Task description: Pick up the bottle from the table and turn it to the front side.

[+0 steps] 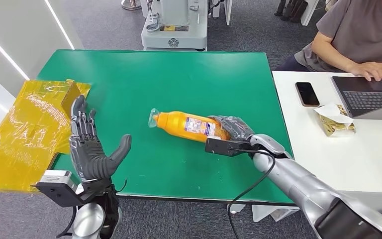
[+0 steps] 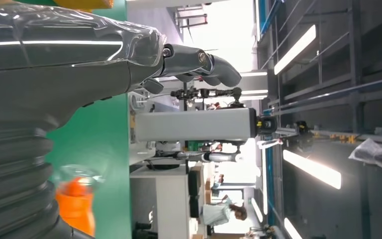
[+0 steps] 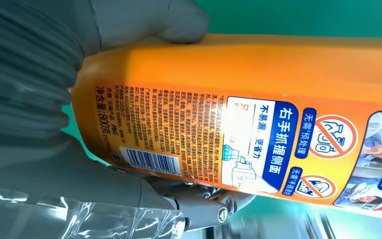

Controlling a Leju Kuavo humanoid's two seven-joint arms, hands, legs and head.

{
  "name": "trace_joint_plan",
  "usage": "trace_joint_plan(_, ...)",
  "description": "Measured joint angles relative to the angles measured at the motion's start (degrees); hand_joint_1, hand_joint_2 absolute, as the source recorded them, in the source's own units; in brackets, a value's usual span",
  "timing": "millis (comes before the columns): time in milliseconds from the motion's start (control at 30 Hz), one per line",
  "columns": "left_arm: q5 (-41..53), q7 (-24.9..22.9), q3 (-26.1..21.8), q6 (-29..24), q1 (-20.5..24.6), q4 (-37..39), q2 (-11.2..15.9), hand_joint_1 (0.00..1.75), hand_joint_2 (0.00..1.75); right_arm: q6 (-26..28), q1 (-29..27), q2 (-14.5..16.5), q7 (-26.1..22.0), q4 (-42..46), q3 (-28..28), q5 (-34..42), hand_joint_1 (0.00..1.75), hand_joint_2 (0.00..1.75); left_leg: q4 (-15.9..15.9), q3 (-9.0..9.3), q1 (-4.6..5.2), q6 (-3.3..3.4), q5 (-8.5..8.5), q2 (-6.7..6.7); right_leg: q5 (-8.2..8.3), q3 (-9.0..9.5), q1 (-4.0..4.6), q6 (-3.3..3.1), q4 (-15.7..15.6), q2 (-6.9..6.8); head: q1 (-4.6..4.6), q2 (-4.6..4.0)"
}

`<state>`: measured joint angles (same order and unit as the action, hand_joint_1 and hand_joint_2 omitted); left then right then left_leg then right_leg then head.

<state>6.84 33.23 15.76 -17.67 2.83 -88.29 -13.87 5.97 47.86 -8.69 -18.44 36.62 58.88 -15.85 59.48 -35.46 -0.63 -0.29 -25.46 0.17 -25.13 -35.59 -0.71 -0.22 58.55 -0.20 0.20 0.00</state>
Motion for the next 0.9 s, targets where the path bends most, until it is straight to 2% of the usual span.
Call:
trace_joint_plan(133,-1.0,1.2,0.0,-0.8,0.0,0.3,0.1,0.0,1.75,2.0,-3.7,-0.5,-2.2,6.3,-6.8,-0.2,1.75,1.75,0.0,-0.01,0.0,0.0,0.0,0.0,-0.01,0.0,0.0,0.0,0.0,-0.01,0.0,0.0)
trace_joint_plan(367,-3.1,3.0,0.0,-2.9,0.0,1.0,0.4,0.0,1.75,11.1,-10.7,0.1,-5.8,14.7,-16.0,0.0,1.75,1.75,0.0,-0.02,0.01,0.0,0.0,-0.02,-0.01,0.01,-0.01,0.0,0.0,-0.03,0.0,0.0)
trace_joint_plan(667,-5.0,4.4,0.0,-4.4,0.4,2.8,1.1,0.0,1.75,19.2,-16.8,1.1,-10.9,22.2,-22.4,0.7,1.75,1.75,0.0,-0.02,0.0,0.0,-0.01,-0.01,-0.02,0.0,0.0,0.01,0.0,-0.02,0.0,0.0)
trace_joint_plan(900,-5.1,4.8,0.0,-4.5,0.6,3.4,1.5,0.0,1.75,19.4,-18.8,1.3,-11.0,24.9,-23.8,0.7,1.75,1.75,0.0,-0.02,0.01,0.0,0.0,-0.01,-0.02,0.0,-0.01,0.01,0.0,-0.02,0.0,0.0)
